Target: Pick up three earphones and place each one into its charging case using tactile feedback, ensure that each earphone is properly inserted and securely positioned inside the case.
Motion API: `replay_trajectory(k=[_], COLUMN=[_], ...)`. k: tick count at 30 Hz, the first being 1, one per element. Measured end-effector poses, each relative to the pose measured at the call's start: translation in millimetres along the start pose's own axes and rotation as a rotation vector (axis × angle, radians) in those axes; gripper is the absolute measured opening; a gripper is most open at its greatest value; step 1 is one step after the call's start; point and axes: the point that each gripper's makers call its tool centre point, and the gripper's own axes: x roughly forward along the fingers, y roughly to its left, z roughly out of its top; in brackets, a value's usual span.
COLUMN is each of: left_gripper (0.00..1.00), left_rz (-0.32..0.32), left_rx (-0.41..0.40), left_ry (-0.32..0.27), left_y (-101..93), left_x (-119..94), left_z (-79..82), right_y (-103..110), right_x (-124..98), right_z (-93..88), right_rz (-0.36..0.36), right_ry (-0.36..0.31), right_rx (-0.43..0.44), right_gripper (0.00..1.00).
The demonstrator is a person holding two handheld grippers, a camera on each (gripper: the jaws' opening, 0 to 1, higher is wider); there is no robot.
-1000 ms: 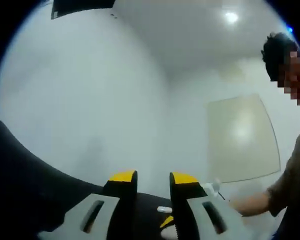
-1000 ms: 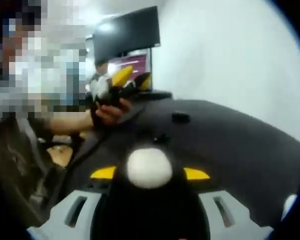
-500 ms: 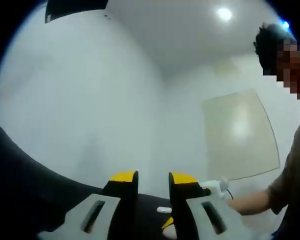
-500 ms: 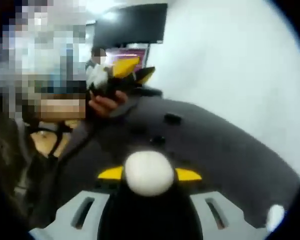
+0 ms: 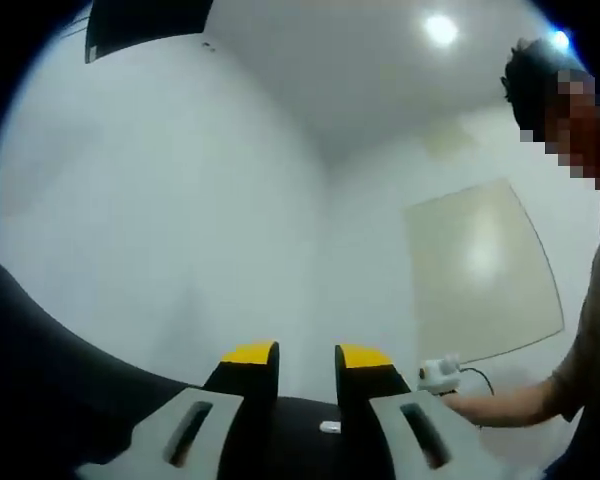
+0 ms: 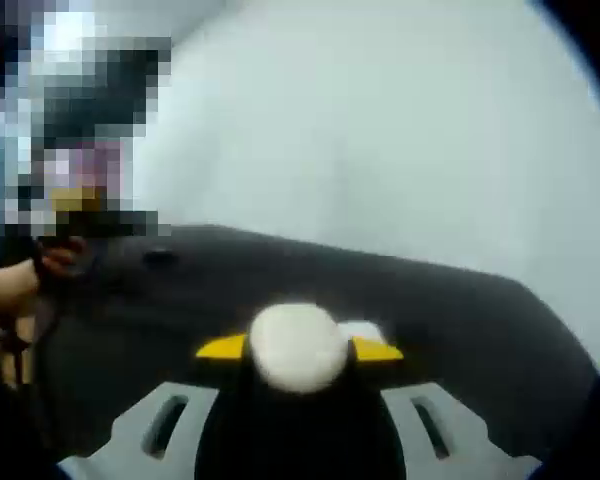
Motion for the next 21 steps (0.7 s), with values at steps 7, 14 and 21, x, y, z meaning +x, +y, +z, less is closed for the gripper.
replay_trajectory(k=[7, 14, 21], left_gripper=[0.2, 0.2, 0.19], left_rz=[0.003, 0.005, 0.023], left_rx=[0.003, 0.005, -0.01], left_ry=[0.001, -0.005, -0.032], left_y=[0.9, 1.5, 6.2], left_x=[0, -1, -4], left_z=[-0.4, 0.5, 5.2], right_y=[-31, -26, -25], right_x=[-4, -1, -18], right_z=[-35.7, -36.9, 52.2], right_rz=[-0.111, -0.104, -0.179], right_ry=[0.122, 0.151, -0.176], right_rx=[0.092, 0.082, 0.032], right_gripper=[0.38, 0.45, 0.61])
